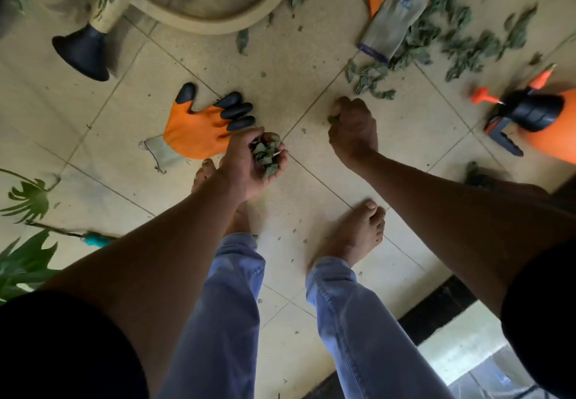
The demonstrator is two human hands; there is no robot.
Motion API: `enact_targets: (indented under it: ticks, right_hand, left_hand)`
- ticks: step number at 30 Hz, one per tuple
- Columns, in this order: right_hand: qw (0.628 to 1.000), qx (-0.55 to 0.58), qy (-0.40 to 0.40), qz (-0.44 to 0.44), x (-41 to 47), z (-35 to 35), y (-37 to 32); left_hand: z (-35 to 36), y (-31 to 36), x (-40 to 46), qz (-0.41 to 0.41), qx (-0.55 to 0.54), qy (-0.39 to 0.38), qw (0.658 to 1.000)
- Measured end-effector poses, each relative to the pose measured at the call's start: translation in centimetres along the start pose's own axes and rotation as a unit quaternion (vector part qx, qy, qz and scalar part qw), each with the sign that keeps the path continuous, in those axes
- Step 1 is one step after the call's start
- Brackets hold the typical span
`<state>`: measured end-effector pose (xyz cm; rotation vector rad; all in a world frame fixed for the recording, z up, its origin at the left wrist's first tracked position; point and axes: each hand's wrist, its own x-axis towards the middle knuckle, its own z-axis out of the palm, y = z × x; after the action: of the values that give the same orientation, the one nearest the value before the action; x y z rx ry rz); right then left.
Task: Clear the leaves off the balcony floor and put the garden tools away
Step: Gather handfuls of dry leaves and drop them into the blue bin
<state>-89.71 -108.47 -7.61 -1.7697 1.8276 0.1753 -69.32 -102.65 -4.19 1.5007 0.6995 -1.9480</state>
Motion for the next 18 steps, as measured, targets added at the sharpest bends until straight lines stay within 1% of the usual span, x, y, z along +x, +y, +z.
enact_targets:
  ticks: [2, 3, 5, 6, 7, 9, 10, 11, 13, 15, 16, 18]
  right_hand:
    - [0.998, 0.066, -0.002, -0.005, -0.4, -0.5, -1.7]
    - [0.994, 0.105, 0.002, -0.021, -0.8, -0.8, -2.8]
    - [0.983, 0.160, 0.012, -0.090, -2.0, -1.6, -5.3]
    - [0.977, 0.167, 0.006, -0.130, -2.8, -2.0, -6.4]
    - [0.975, 0.155, -0.008, -0.161, -3.6, -2.4, -7.5]
    - [0.976, 0.096, -0.045, -0.189, -4.9, -2.8, -9.2]
    - [0.976, 0.072, -0.044, -0.201, -5.2, -3.0, -9.8]
    - [0.975, 0.061, -0.023, -0.211, -5.1, -3.1, -10.2]
    - [0.970, 0.070, 0.051, -0.227, -3.8, -3.3, -10.9]
    - [0.967, 0.087, 0.112, -0.211, -1.6, -3.2, -11.3]
    - [0.971, 0.084, 0.120, -0.191, -0.3, -3.0, -11.5]
    - [0.981, 0.049, 0.093, -0.160, 2.2, -2.0, -12.1]
  left_hand:
    - [0.2, -0.3, 0.1, -0.001, -0.009, 0.000, 1.000]
    - [0.4, -0.4, 0.0, 0.000, -0.013, -0.001, 1.000]
    - [0.7, -0.4, 0.0, 0.007, -0.020, 0.001, 1.000]
    - [0.9, -0.4, 0.0, 0.012, -0.018, 0.003, 1.000]
    - [1.1, -0.2, -0.1, 0.017, -0.016, 0.007, 1.000]
    - [1.7, 0.2, -0.3, 0.030, -0.027, 0.001, 0.999]
    - [1.9, 0.6, -0.5, 0.038, -0.039, -0.007, 0.999]
    - [2.0, 0.9, -0.6, 0.045, -0.053, -0.015, 0.997]
    - [2.0, 1.7, -0.6, 0.054, -0.093, -0.018, 0.994]
    - [1.5, 2.7, -0.3, 0.062, -0.142, -0.019, 0.988]
    - [1.3, 3.3, -0.2, 0.067, -0.156, -0.022, 0.985]
    - [0.8, 4.1, -0.3, 0.080, -0.155, -0.035, 0.984]
